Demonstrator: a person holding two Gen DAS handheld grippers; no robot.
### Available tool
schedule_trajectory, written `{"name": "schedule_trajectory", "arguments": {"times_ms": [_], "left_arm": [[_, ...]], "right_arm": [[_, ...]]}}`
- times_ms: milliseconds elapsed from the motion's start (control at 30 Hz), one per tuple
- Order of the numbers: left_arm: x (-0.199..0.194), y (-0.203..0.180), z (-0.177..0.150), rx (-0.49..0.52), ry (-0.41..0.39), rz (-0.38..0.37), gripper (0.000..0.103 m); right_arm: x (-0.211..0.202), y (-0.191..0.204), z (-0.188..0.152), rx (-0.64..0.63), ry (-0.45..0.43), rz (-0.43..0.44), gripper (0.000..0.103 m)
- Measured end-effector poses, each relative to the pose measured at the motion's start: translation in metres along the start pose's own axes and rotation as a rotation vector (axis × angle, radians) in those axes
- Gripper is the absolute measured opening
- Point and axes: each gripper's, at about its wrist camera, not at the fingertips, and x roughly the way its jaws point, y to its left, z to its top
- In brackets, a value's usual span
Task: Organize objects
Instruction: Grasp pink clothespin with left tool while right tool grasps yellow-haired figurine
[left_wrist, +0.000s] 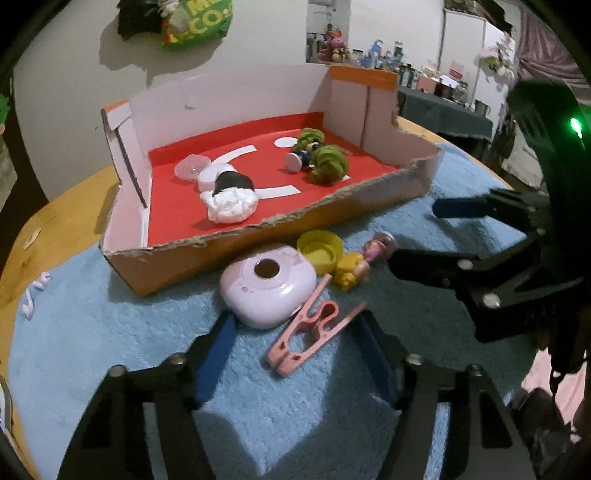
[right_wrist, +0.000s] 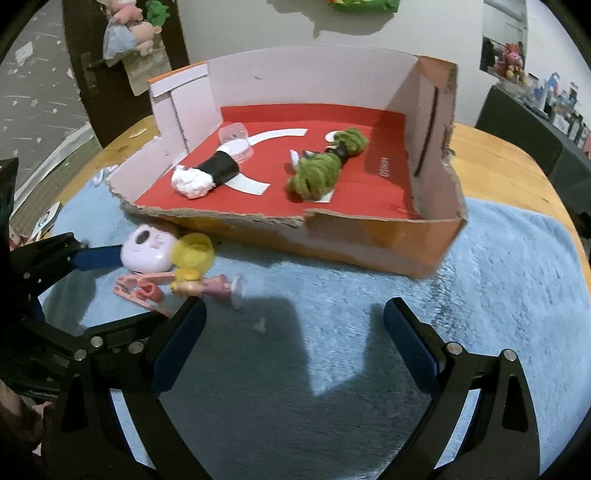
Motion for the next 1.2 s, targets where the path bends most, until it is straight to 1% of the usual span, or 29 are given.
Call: {"name": "schedule_trajectory", "arguments": {"times_ms": [133,200,367,400,433,567,633,667,733,767,833,900,1067,1167,1200], "left_arm": [[-0.006,0.000,-0.005,-0.002,-0.002,-0.042,0.046],[-0.008,0.001,-0.008,-0.005,-0.004,-0.048,0.041],[-0.009,0.002,-0.006,-0.008,-0.002,-0.057,0.041],[-0.008,0.001,-0.006,-0.004,-0.003,-0.054,0.041],[-0.008,0.000,-0.006,0.001,-0.003,-0.053,0.041],[-0.006,-0.004,-0.004,0.019,-0.010,-0.058,0.041],[-0.005,-0.003,-0.003,0.015,-0.012,-0.066,0.038],[-0.005,-0.003,-0.002,0.013,-0.012,-0.069,0.038],[-0.005,-0.004,-0.003,0.017,-0.014,-0.079,0.034],[-0.006,-0.004,-0.003,0.019,-0.015,-0.081,0.034],[-0.007,-0.005,-0.004,0.028,-0.016,-0.080,0.032],[-0.007,-0.006,-0.005,0.033,-0.012,-0.078,0.029],[-0.007,-0.005,-0.004,0.023,-0.005,-0.077,0.029],[-0.004,-0.005,0.001,0.012,0.000,-0.072,0.029],[-0.002,-0.007,0.003,0.011,0.001,-0.068,0.029]], "right_arm": [[0.003,0.007,0.006,-0.001,0.003,0.064,0.098],[0.006,0.013,0.008,-0.016,0.008,0.072,0.098],[0.012,0.024,0.010,-0.038,0.017,0.079,0.097],[0.013,0.025,0.011,-0.041,0.019,0.076,0.093],[0.015,0.026,0.011,-0.043,0.023,0.071,0.088],[0.018,0.026,0.013,-0.038,0.026,0.066,0.082],[0.018,0.027,0.012,-0.041,0.025,0.075,0.068],[0.018,0.030,0.012,-0.052,0.025,0.073,0.065],[0.019,0.035,0.011,-0.077,0.027,0.065,0.054],[0.018,0.035,0.010,-0.082,0.025,0.067,0.051],[0.017,0.035,0.009,-0.081,0.023,0.071,0.039],[0.015,0.035,0.007,-0.085,0.026,0.072,0.031],[0.010,0.040,0.000,-0.139,0.034,0.050,0.031],[0.008,0.041,-0.003,-0.166,0.029,0.032,0.026],[0.008,0.042,-0.002,-0.166,0.027,0.032,0.022]]}}
